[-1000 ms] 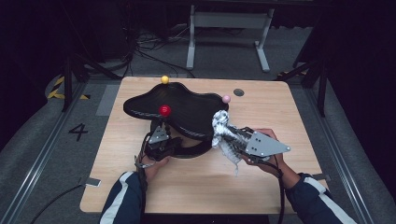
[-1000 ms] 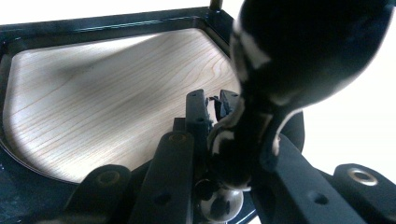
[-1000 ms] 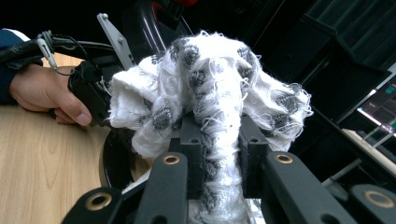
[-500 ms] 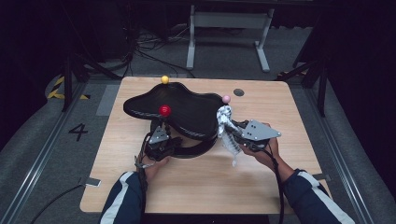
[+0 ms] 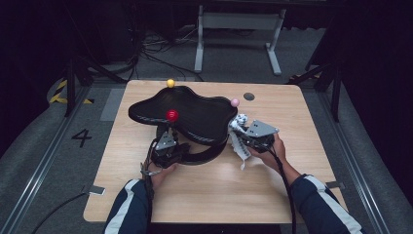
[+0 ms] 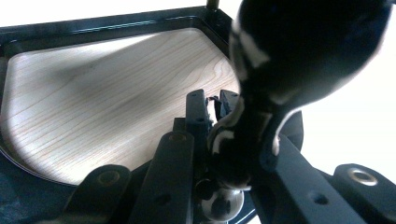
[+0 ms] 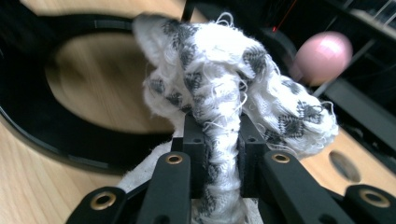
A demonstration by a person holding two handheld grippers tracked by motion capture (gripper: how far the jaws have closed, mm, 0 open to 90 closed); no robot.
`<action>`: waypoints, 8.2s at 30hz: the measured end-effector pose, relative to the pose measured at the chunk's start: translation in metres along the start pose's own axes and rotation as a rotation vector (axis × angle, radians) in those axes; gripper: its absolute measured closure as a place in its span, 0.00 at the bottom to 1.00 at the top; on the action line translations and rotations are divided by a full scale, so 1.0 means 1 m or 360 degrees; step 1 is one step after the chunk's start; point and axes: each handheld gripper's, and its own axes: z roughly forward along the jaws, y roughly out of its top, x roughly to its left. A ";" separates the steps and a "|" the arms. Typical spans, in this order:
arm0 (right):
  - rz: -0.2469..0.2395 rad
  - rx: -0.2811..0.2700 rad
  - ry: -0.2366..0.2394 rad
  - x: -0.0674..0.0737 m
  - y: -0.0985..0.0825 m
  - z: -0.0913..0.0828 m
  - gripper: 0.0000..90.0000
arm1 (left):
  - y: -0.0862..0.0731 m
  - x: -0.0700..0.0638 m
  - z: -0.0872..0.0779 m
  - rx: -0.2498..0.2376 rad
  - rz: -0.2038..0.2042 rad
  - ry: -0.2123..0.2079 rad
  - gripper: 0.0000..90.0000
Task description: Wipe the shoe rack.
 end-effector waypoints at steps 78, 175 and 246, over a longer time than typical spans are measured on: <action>0.0032 0.0122 0.0281 0.023 -0.023 0.043 0.81 | -0.002 -0.005 -0.016 0.0193 0.0091 0.0054 0.69; 0.0153 -0.0096 -0.0180 -0.018 -0.018 0.039 0.88 | -0.010 -0.007 -0.013 0.0132 -0.0112 0.0058 0.80; -0.0114 -0.0007 0.0311 0.073 -0.001 0.058 0.87 | -0.010 -0.007 -0.013 0.0139 -0.0102 0.0060 0.79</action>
